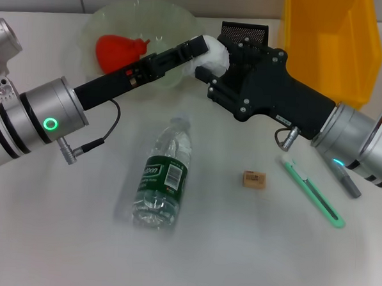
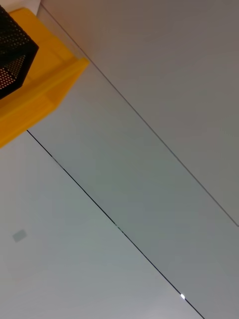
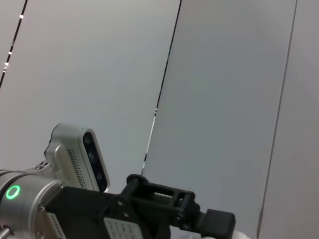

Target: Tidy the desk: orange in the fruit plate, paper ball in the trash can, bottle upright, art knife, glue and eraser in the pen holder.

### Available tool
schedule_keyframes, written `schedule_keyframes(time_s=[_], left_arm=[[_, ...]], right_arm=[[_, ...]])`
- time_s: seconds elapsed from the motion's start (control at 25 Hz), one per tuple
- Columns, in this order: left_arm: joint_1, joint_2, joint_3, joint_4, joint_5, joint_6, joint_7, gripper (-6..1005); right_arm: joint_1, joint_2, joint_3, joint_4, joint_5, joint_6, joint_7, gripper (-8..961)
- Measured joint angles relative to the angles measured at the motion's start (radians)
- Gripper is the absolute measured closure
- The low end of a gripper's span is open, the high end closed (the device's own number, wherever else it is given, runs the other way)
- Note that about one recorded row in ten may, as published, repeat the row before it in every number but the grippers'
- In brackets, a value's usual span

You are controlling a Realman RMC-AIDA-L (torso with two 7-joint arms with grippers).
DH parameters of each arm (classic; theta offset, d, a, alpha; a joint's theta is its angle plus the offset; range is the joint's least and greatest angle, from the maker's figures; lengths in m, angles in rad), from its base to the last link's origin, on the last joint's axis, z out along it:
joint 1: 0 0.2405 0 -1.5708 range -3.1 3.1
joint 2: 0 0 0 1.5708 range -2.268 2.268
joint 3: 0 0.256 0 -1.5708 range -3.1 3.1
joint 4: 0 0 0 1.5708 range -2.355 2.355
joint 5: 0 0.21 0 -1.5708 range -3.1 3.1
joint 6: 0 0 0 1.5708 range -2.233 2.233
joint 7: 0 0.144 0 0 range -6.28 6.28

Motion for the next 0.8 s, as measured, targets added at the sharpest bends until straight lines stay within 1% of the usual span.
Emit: schedule_keyframes(time_s=[0.28, 0.32, 0.36, 0.48, 0.68, 0.72, 0.76, 0.8], left_arm=[[0.000, 0.000, -0.002, 0.001, 0.003, -0.002, 0.001, 408], [-0.001, 0.000, -0.002, 0.002, 0.003, -0.002, 0.001, 369], [-0.001, 0.000, -0.002, 0.004, 0.002, -0.002, 0.001, 330], [-0.003, 0.000, -0.002, 0.005, 0.002, -0.003, 0.001, 214], [0.008, 0.004, -0.019, 0.013, 0.000, -0.001, 0.001, 210], [0.020, 0.007, -0.024, 0.028, -0.001, 0.006, 0.002, 209], [0.045, 0.012, -0.023, 0.077, 0.003, 0.028, 0.001, 209], [0.045, 0.012, -0.023, 0.077, 0.003, 0.028, 0.001, 209]], right_arm=[[0.000, 0.000, 0.001, 0.000, 0.003, 0.000, 0.000, 434], [0.000, 0.000, 0.000, 0.000, 0.003, 0.000, 0.001, 436], [0.000, 0.000, 0.001, 0.000, 0.004, 0.000, 0.001, 465], [0.000, 0.000, 0.000, 0.000, 0.004, 0.000, 0.001, 465], [-0.001, 0.000, 0.007, 0.000, 0.004, -0.002, 0.001, 466], [-0.004, 0.000, 0.014, 0.000, 0.004, -0.009, 0.002, 466], [-0.016, -0.001, 0.036, -0.002, 0.004, -0.033, 0.009, 466], [-0.016, -0.001, 0.036, -0.002, 0.004, -0.033, 0.009, 466]])
